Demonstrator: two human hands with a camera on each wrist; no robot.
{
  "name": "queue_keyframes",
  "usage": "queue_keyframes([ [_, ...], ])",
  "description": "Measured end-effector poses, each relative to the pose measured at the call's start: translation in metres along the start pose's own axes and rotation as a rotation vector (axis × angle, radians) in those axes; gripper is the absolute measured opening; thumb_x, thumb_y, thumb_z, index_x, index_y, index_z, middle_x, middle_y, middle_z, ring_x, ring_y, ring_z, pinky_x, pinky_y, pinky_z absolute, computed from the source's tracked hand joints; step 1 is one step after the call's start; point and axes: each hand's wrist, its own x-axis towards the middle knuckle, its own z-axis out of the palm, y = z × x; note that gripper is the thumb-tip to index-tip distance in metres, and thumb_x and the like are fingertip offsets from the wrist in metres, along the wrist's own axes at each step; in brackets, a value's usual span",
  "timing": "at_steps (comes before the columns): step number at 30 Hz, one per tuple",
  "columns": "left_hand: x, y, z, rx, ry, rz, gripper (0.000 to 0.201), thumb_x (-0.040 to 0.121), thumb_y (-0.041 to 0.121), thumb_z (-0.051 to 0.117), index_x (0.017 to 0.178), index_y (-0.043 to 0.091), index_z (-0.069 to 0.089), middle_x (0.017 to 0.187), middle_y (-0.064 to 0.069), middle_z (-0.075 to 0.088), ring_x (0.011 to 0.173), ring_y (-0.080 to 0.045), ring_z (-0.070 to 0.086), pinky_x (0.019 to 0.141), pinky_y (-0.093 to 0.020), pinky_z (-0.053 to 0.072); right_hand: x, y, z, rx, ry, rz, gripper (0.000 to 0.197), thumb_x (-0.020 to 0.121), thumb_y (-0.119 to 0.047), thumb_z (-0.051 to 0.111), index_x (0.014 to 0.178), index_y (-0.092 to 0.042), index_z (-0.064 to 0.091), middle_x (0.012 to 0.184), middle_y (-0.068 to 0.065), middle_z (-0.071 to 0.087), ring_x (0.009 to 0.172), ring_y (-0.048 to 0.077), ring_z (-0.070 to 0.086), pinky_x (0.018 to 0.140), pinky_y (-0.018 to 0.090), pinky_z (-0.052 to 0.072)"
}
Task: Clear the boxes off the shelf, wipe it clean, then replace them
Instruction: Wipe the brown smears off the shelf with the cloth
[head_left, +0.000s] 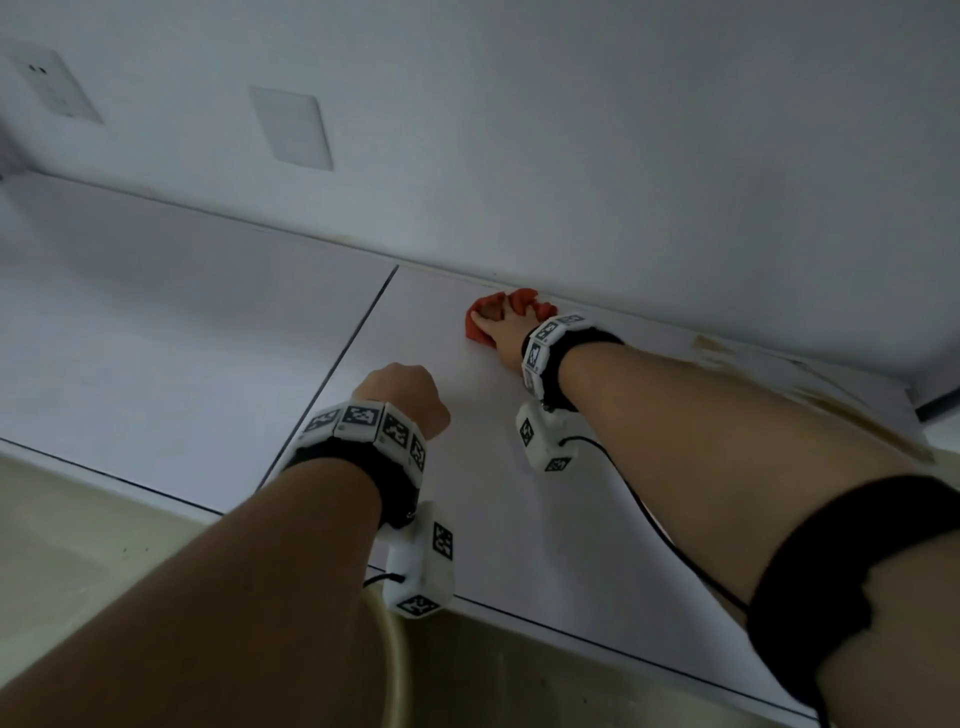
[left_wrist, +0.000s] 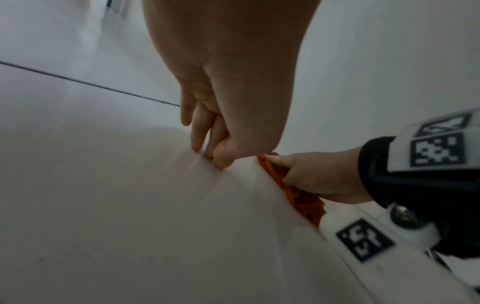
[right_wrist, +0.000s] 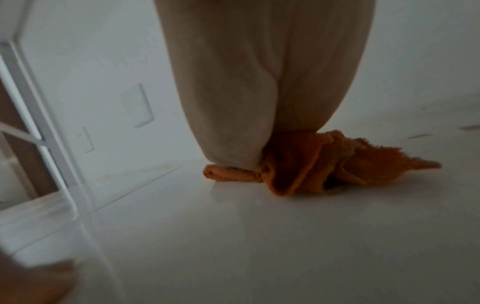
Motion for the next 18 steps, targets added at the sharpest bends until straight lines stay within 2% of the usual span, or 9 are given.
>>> queue_keyframes([
  [2,-0.003,0.001,0.001,-0.010,0.005,-0.003,0.025,0.087,0.022,0.048,0.095,0.007,0.065,0.102,-0.012,0.066,0.096,-0.030,0.063,0.076,-0.029,0.048,-0.001,0.003,-0.003,-0.055,-0.010,-0.065,0.058,0.099,-0.030,0.028,0.151,-0.021,0.006,0.157,0.015,-0.002,0.144,0.037,0.002,0.116,0.045,0.008],
  [4,-0.005,0.004,0.001,-0.020,0.003,0.002,0.024,0.086,0.021,0.049,0.097,0.007,0.065,0.102,-0.013,0.065,0.096,-0.030,0.063,0.076,-0.030,0.049,-0.009,0.011,-0.008,-0.098,0.006,-0.057,0.057,0.098,-0.025,0.029,0.151,-0.022,0.007,0.157,0.015,-0.003,0.144,0.038,0.001,0.116,0.044,0.008],
  [6,-0.005,0.004,0.002,-0.026,-0.009,0.015,0.024,0.085,0.020,0.049,0.097,0.006,0.066,0.102,-0.013,0.065,0.095,-0.031,0.063,0.076,-0.030,0.049,-0.016,0.023,-0.009,-0.094,0.031,-0.040,0.054,0.099,-0.022,0.032,0.150,-0.022,0.015,0.157,0.015,0.004,0.144,0.037,0.008,0.116,0.044,0.012],
  [8,-0.003,0.000,0.003,-0.038,-0.024,0.029,0.027,0.084,0.021,0.050,0.098,0.008,0.068,0.104,-0.012,0.067,0.095,-0.031,0.063,0.077,-0.029,0.049,-0.026,0.040,-0.009,-0.083,0.081,0.018,0.035,0.100,-0.022,0.032,0.134,-0.027,0.031,0.151,0.014,0.019,0.142,0.034,0.016,0.112,0.039,0.021],
  [9,-0.002,-0.002,0.004,-0.048,-0.028,0.030,0.029,0.084,0.022,0.050,0.101,0.011,0.070,0.107,-0.011,0.067,0.097,-0.030,0.063,0.078,-0.028,0.049,-0.032,0.049,-0.009,-0.095,0.085,0.050,0.024,0.099,-0.022,0.029,0.122,-0.030,0.029,0.143,0.012,0.025,0.141,0.033,0.019,0.107,0.036,0.024],
  [10,-0.001,-0.003,0.003,-0.056,-0.031,0.028,0.030,0.084,0.024,0.050,0.104,0.013,0.070,0.109,-0.010,0.067,0.099,-0.030,0.062,0.080,-0.028,0.049,-0.035,0.058,-0.008,-0.110,0.083,0.072,0.025,0.099,-0.022,0.027,0.122,-0.031,0.027,0.137,0.013,0.026,0.140,0.033,0.020,0.104,0.034,0.026],
  [13,-0.001,-0.005,0.002,-0.071,-0.047,0.017,0.034,0.084,0.026,0.050,0.111,0.016,0.069,0.116,-0.009,0.065,0.105,-0.029,0.061,0.085,-0.029,0.048,-0.047,0.074,-0.002,-0.081,0.039,0.158,0.049,0.098,-0.024,0.027,0.146,-0.020,0.020,0.152,0.017,0.013,0.142,0.036,0.012,0.115,0.040,0.014],
  [16,-0.002,-0.006,0.002,-0.087,-0.071,0.009,0.037,0.083,0.025,0.050,0.116,0.019,0.066,0.120,-0.007,0.063,0.110,-0.027,0.059,0.091,-0.030,0.048,-0.058,0.075,0.009,-0.064,0.076,0.113,0.054,0.098,-0.025,0.034,0.149,-0.024,0.019,0.154,0.019,0.011,0.141,0.041,0.014,0.114,0.050,0.016],
  [18,-0.001,-0.006,0.003,-0.091,-0.081,0.009,0.037,0.084,0.025,0.050,0.117,0.019,0.066,0.121,-0.006,0.063,0.111,-0.026,0.059,0.090,-0.029,0.047,-0.066,0.061,0.014,-0.113,0.034,0.050,0.059,0.095,-0.022,0.039,0.149,-0.025,0.016,0.154,0.019,0.007,0.140,0.042,0.012,0.113,0.050,0.017],
])
